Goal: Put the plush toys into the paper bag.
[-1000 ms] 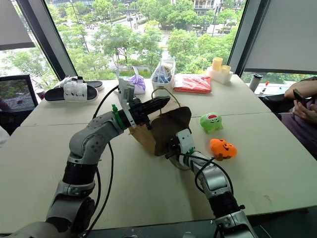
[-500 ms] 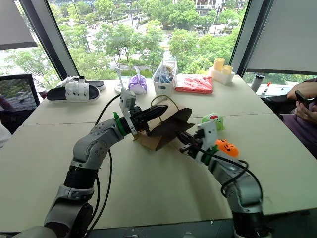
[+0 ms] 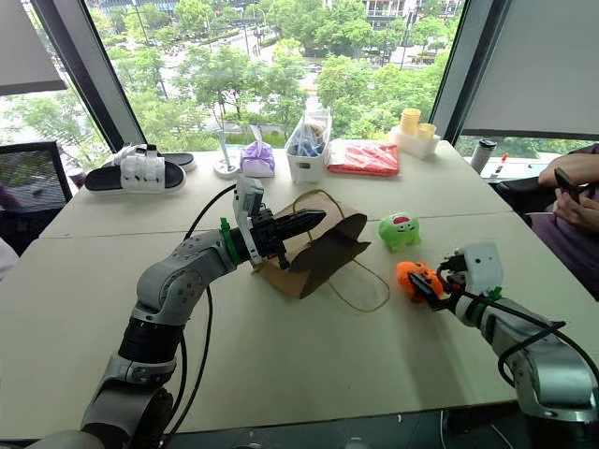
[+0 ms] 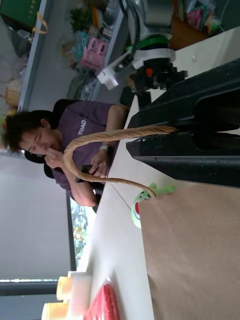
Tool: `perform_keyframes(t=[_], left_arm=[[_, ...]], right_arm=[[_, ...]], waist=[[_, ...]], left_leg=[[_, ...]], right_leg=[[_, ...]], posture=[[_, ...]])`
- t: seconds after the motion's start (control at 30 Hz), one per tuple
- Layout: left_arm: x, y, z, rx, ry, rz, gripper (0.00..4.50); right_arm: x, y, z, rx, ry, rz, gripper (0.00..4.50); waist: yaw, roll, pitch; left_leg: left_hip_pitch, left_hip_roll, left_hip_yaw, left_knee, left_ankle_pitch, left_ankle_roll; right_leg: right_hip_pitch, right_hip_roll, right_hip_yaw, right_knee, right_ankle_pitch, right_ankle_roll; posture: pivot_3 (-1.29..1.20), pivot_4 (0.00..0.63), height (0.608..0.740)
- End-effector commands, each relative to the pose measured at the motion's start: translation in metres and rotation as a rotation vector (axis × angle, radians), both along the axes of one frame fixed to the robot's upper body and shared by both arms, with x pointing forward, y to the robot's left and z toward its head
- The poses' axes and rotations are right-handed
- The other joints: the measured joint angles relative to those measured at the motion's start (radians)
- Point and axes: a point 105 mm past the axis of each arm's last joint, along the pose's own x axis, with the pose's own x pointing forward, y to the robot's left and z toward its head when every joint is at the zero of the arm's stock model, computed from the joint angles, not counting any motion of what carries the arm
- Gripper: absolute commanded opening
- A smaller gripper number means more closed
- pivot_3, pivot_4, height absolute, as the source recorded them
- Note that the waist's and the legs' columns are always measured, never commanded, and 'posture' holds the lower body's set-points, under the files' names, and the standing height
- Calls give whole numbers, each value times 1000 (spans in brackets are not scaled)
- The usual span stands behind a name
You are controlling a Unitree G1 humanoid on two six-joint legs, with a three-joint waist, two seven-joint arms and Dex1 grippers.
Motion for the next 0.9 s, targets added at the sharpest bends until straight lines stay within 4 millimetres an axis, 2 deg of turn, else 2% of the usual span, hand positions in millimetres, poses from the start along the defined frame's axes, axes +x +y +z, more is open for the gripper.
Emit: perform_keyframes(t=[0.03,0.1,0.13,0.17,0.2,0.27,0.33,0.4,0.43,0.47,0.6,0.67,0.73,0.83,0.9], left_arm=[[-6,-3,15,-16,-62,-17,0],[-6,-2,15,-13,-64,-14,0],[-5,-2,15,-10,-67,-10,0],[-5,-2,15,-8,-69,-7,0],[-5,0,15,-6,-71,0,0],[-4,2,14,-4,-71,9,0],[-4,2,14,-4,-70,10,0],[-3,2,14,-5,-69,9,0],[-3,2,14,-7,-68,6,0],[-3,2,14,-9,-66,4,0],[-3,2,14,-16,-59,-4,0],[-2,0,15,-27,-47,-18,0],[0,0,16,-37,-42,-23,0],[1,0,20,-60,-32,-24,0],[1,1,21,-74,-24,-31,0]], right_arm=[[10,3,-3,1,12,-6,4430],[14,1,-10,-7,38,-23,4430],[16,-2,-15,-21,60,-41,4206],[17,-4,-18,-33,74,-53,3889],[17,-3,-19,-56,72,-39,3196],[16,0,-17,-73,60,-14,2950],[15,-1,-12,-76,33,-17,2214],[15,-2,5,-77,-38,-3,1255],[15,0,21,-66,-93,23,819],[14,3,32,-59,-129,43,819],[8,13,56,-45,-189,119,819],[-5,52,76,-24,-206,337,819],[-16,81,80,-7,-183,485,819],[-14,101,75,18,-161,539,819],[-5,112,71,33,-163,550,819]], waist=[[1,0,0],[3,0,0],[3,0,0],[3,0,0],[3,0,0],[4,0,0],[4,0,0],[4,0,0],[4,0,0],[3,0,0],[4,0,0],[4,0,0],[0,0,0],[3,0,0],[5,0,0]], left_leg=[[0,0,0,0,0,0],[0,0,0,1,0,0],[0,0,0,1,0,0],[0,0,0,1,0,0],[1,0,-1,1,0,0],[1,0,-1,1,0,0],[3,0,-1,1,0,0],[4,0,-1,1,0,0],[4,0,-1,0,0,0],[4,0,-1,0,0,0],[3,0,-1,0,0,0],[3,0,-1,0,0,0],[4,0,-1,0,0,1],[4,1,-1,0,-1,1],[4,0,-1,1,-1,1]], right_leg=[[0,0,0,0,0,0],[1,0,0,0,0,0],[1,0,0,0,0,0],[2,0,0,-1,0,0],[2,0,0,-1,0,0],[3,0,0,-1,0,0],[5,0,0,-1,0,0],[5,0,0,-1,0,0],[5,0,0,-1,0,0],[5,0,0,-1,0,0],[5,0,0,-1,0,0],[5,0,0,-1,0,0],[5,0,0,-2,0,0],[5,1,-1,-2,0,0],[6,0,-1,-3,0,0]], posture=[[0,150,740],[0,150,740],[0,150,740],[0,150,740],[0,150,740],[0,150,740],[0,150,740],[0,150,740],[0,150,740],[0,150,740],[0,150,740],[0,150,740],[0,150,740],[0,150,740],[0,150,740]])
